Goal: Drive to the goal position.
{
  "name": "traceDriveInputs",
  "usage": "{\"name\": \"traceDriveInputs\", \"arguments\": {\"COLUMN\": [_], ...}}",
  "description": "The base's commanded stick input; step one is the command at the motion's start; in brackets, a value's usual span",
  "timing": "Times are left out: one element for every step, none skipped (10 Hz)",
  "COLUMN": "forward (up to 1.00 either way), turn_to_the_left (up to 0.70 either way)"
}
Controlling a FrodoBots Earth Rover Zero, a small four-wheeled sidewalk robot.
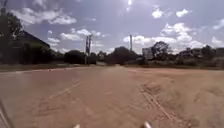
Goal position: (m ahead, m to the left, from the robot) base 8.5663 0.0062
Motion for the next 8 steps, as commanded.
{"name": "traceDriveInputs", "arguments": {"forward": [0.50,0.50,0.50,0.50,0.50,0.50,0.50,0.50], "turn_to_the_left": [0.00,0.00,0.00,0.00,0.00,0.00,0.00,0.00]}}
